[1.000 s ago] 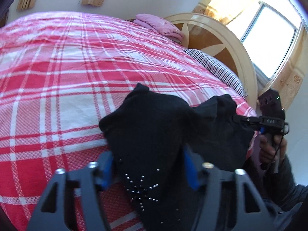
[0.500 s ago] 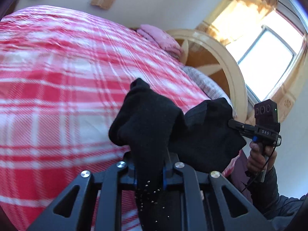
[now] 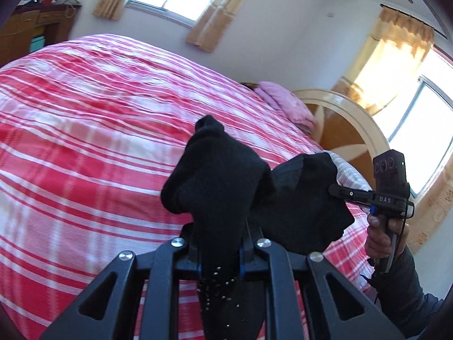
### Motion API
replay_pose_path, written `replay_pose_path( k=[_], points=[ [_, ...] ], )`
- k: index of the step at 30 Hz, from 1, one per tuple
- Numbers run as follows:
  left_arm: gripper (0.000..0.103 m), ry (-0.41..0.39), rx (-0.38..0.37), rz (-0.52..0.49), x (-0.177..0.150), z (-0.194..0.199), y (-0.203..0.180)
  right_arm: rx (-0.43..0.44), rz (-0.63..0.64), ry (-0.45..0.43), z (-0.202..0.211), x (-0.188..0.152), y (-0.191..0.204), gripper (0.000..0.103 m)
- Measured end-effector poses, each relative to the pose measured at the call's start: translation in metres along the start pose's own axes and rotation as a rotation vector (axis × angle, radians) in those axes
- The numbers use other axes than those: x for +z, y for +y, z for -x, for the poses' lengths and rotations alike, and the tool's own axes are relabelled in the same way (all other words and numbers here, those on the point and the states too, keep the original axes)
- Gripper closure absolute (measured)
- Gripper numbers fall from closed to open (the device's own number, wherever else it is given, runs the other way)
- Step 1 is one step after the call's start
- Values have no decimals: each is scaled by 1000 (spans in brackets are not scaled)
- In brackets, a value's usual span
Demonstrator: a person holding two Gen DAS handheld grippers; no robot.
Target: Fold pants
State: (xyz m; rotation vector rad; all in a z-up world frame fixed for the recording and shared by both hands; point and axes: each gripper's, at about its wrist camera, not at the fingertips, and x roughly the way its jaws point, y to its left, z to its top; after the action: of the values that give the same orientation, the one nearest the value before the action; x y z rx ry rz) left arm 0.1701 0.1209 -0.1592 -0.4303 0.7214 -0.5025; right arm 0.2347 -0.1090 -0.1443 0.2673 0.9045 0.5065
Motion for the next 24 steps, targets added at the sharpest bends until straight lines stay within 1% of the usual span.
replay_pose_path(
  k=[5,11,15,19,24],
  points=[
    [86,-13,73,-8,-1,12,23,25,24,31,-39,18,15,81],
    [86,-39,117,25,3,22,53,36,24,44,-77,31,25,81],
    [86,-44,139,39,4,26,63,53,-5,50,-100,39,25,81],
    [86,-35,160,42,1,26,70,36,-25,78,-123,43,24,81],
    [86,-21,195,20,1,20,74,33,-49,96,-135,42,18,80]
  ],
)
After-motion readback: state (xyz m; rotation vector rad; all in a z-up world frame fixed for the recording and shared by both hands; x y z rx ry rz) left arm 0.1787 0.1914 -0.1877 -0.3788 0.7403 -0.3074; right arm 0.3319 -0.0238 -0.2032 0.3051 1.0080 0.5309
